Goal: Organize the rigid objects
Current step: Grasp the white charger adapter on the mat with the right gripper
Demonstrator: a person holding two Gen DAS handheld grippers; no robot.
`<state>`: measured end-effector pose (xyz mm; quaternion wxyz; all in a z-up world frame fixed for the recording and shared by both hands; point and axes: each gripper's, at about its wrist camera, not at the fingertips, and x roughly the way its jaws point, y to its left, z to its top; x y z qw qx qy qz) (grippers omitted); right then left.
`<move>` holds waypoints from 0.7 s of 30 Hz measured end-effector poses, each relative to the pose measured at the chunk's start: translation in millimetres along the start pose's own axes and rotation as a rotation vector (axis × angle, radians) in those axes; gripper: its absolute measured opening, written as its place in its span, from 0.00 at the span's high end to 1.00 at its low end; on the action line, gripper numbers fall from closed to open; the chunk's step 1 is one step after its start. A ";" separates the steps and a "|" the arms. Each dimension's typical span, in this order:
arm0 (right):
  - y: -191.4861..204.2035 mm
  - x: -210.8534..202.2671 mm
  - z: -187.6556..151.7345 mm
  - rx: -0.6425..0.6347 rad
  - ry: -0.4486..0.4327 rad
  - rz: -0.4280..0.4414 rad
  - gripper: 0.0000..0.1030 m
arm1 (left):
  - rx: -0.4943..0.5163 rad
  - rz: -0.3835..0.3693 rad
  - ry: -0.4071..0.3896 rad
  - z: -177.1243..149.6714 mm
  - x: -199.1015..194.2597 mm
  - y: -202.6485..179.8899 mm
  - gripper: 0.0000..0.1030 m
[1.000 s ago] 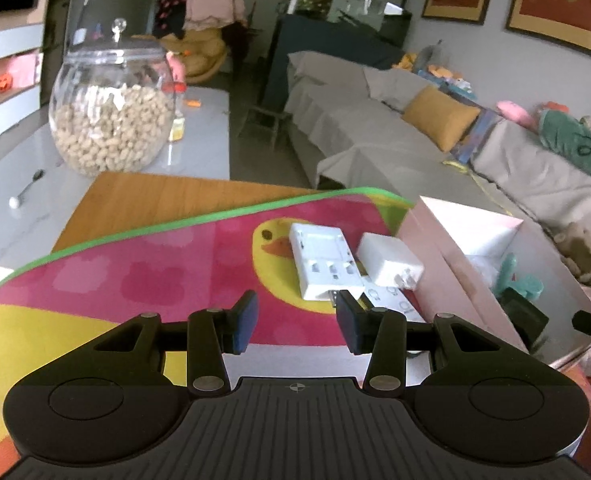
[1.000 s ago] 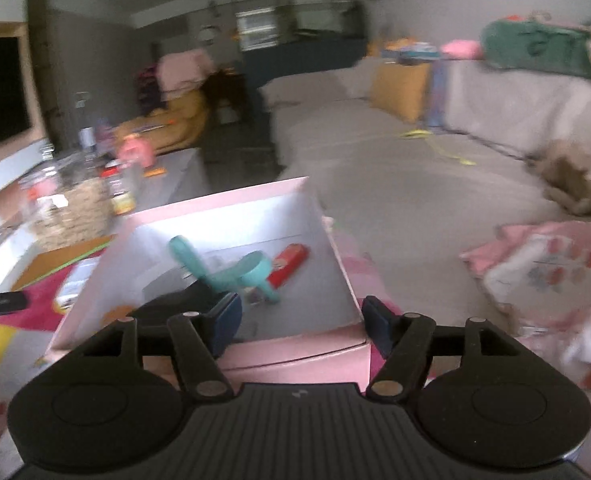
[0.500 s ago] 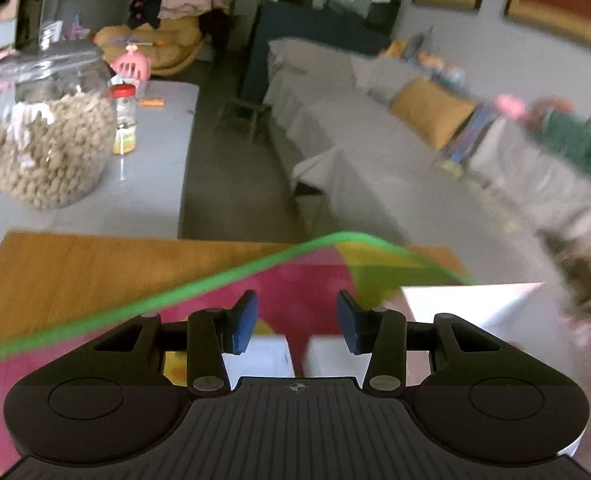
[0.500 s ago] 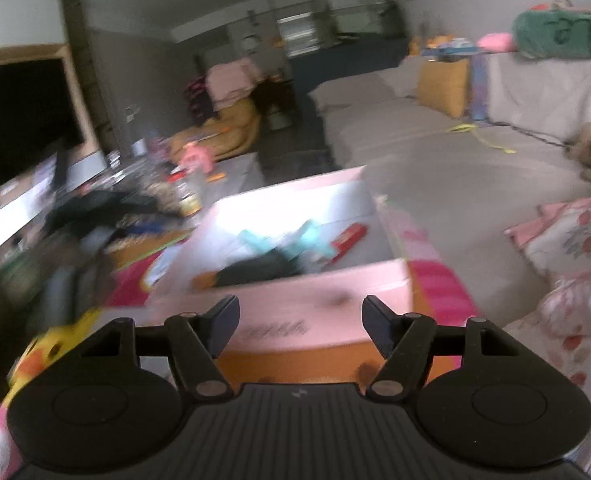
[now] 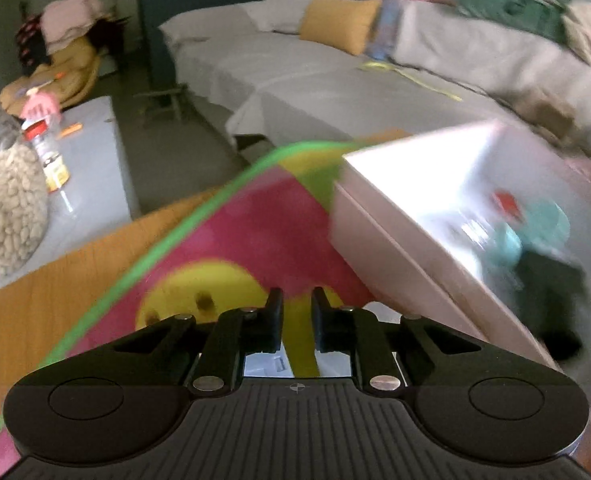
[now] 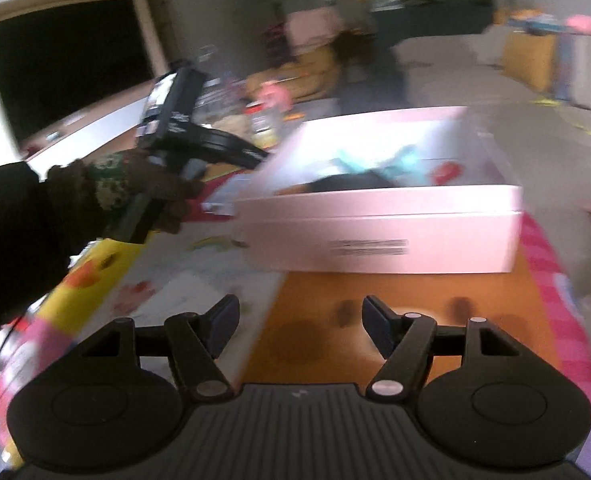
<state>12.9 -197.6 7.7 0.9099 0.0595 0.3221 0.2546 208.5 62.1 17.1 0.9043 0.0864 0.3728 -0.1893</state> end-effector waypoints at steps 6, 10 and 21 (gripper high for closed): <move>46.3 16.2 -5.0 -0.135 0.094 0.134 0.23 | -0.042 -0.104 -0.017 -43.7 -45.9 -15.3 0.84; 71.1 28.5 -13.4 -0.257 0.129 0.118 0.23 | -0.156 -0.124 -0.088 -64.8 -81.7 -9.2 0.81; 46.1 19.2 24.5 -0.061 -0.014 0.093 0.29 | -0.387 -0.040 -0.192 -108.6 -156.5 2.3 0.80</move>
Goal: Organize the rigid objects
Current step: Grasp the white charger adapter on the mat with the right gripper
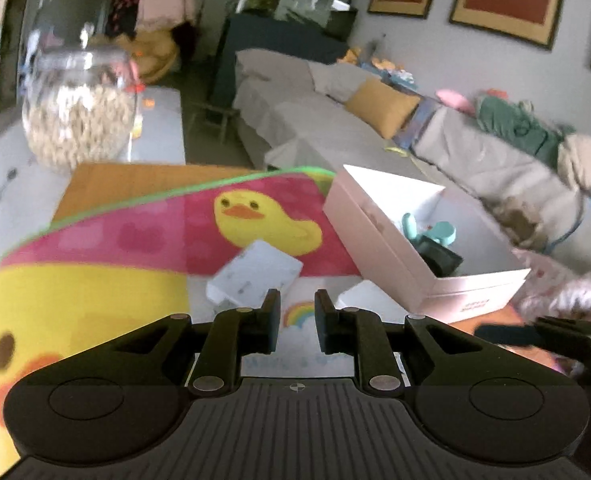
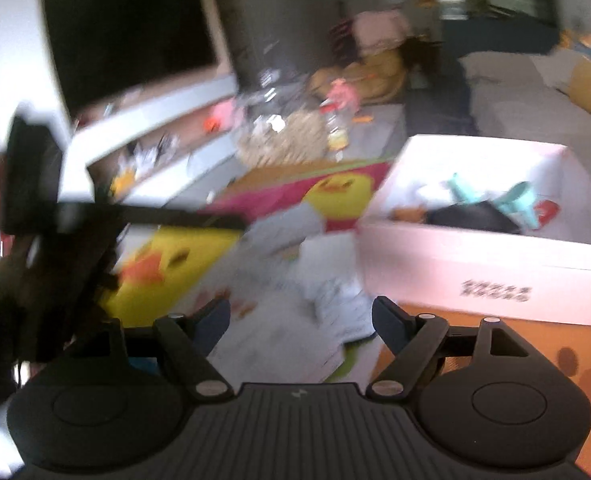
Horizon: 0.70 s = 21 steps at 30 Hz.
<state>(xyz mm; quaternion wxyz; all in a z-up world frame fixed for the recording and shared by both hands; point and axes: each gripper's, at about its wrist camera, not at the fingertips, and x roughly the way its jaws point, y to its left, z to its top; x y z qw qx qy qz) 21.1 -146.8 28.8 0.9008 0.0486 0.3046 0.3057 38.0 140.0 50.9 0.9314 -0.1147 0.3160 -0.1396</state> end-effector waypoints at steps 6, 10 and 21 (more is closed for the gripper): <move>-28.0 32.4 15.5 0.115 0.083 -0.123 0.62 | -0.021 -0.088 0.004 12.7 26.9 -11.9 0.80; -20.6 52.7 12.5 0.118 0.183 -0.054 0.66 | 0.050 -0.125 0.024 31.8 60.4 -27.6 0.80; 22.9 25.4 4.3 -0.081 0.181 -0.042 0.46 | 0.112 -0.254 0.149 1.3 61.9 -29.7 0.80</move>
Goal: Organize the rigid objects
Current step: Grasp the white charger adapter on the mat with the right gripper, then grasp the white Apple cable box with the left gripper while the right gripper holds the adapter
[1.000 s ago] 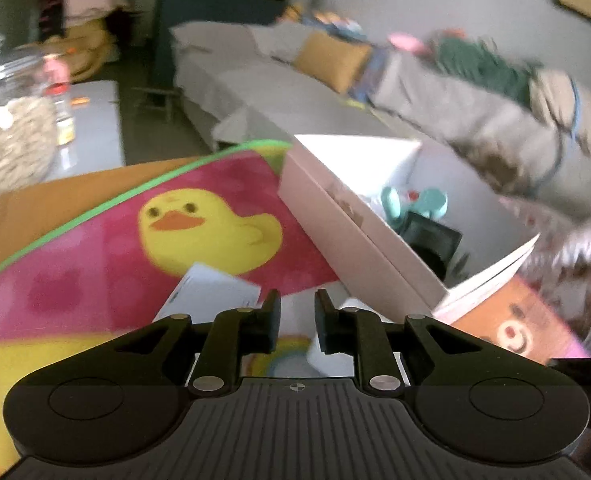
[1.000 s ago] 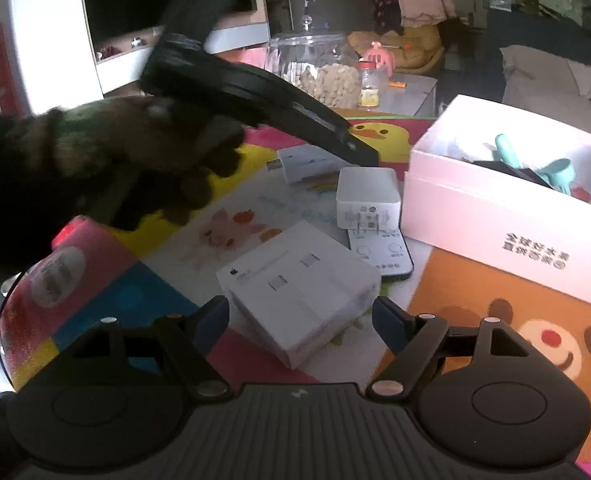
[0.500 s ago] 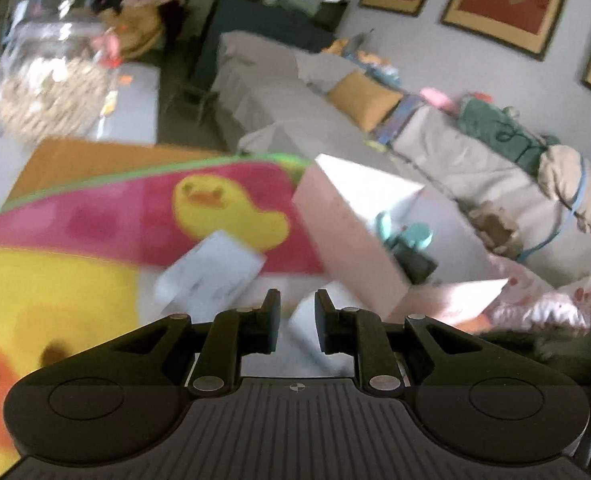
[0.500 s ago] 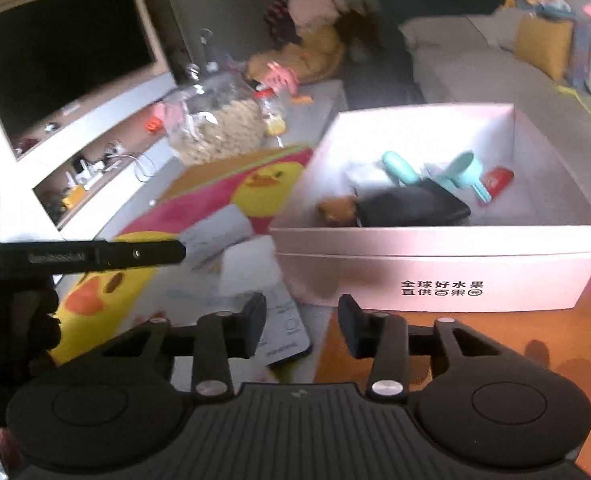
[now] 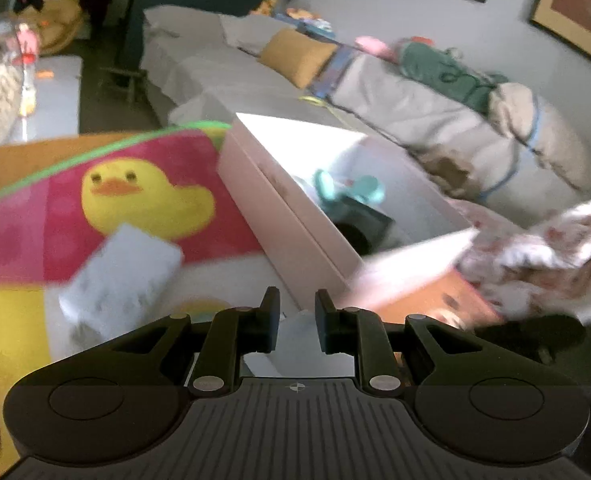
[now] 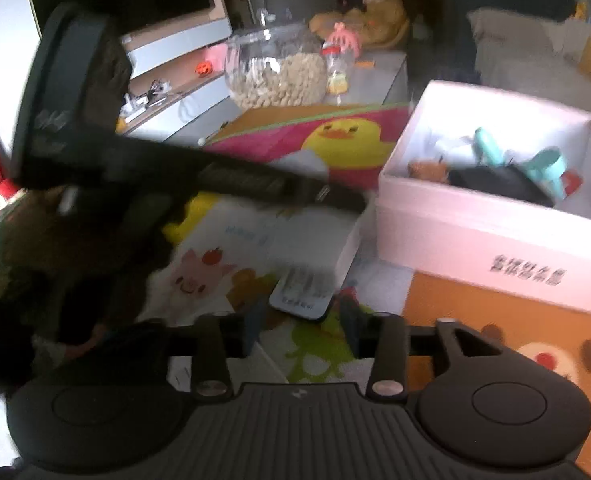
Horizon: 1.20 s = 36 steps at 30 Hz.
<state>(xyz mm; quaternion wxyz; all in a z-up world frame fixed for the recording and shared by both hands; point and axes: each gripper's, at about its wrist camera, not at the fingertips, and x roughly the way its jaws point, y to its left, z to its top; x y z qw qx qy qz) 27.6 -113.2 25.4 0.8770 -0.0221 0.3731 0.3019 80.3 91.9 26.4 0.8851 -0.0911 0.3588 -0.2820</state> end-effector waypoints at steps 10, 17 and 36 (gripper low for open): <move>22.5 26.1 8.3 -0.083 -0.018 -0.074 0.47 | -0.145 0.220 -0.144 -35.5 -77.6 20.4 0.79; -4.4 5.0 -11.6 -0.003 0.011 -0.096 0.57 | -0.157 0.110 -0.045 -72.1 -105.5 11.7 0.79; -59.4 -44.3 -60.9 0.130 -0.083 -0.297 0.27 | 0.208 0.080 0.131 -81.7 -76.9 -86.0 0.67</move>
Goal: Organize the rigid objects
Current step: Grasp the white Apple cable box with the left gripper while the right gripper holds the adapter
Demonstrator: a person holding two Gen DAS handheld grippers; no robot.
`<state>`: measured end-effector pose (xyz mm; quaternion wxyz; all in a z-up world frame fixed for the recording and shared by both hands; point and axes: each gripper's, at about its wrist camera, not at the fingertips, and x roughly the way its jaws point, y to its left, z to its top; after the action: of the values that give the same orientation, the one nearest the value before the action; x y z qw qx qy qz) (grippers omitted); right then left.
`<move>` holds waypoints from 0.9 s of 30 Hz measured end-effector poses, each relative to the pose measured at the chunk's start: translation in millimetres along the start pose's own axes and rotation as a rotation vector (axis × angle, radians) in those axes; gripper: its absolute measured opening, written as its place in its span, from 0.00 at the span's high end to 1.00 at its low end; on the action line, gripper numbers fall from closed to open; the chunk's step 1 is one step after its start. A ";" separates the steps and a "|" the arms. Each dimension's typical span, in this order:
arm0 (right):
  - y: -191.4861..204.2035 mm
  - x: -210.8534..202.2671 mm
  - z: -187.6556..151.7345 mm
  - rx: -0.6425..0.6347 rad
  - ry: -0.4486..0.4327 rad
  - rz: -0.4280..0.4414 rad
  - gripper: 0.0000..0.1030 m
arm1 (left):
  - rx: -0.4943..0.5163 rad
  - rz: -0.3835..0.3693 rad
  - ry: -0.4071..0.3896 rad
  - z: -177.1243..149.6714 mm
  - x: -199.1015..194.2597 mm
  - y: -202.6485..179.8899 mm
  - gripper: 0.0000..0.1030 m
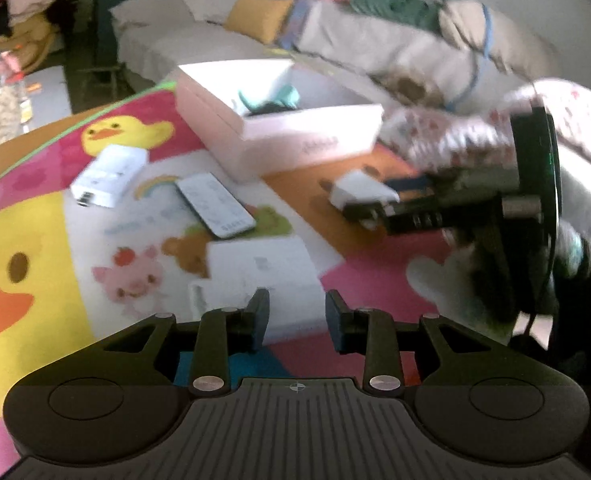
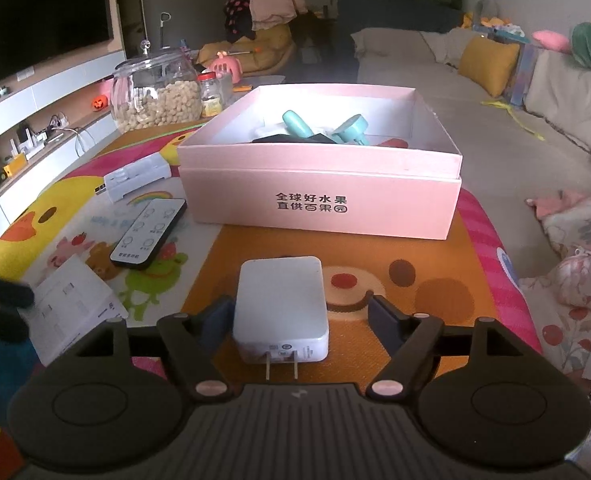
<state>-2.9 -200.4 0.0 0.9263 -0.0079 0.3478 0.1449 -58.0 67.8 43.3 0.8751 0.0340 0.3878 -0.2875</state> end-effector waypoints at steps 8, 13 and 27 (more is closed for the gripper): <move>-2.2 -0.7 -0.4 0.018 -0.004 0.021 0.24 | 0.037 -0.061 0.010 4.6 11.4 -19.6 0.67; -2.1 -0.2 -0.3 0.019 -0.004 0.023 0.23 | 0.080 -0.035 -0.009 3.9 14.6 -29.6 0.68; -0.3 1.8 -0.3 0.014 -0.002 0.019 0.22 | -0.016 0.240 -0.095 6.0 -21.2 17.1 0.71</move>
<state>-1.8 -200.2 -1.4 0.9252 0.0020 0.3479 0.1516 -56.2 90.4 59.4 0.9207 0.0594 0.3416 -0.1791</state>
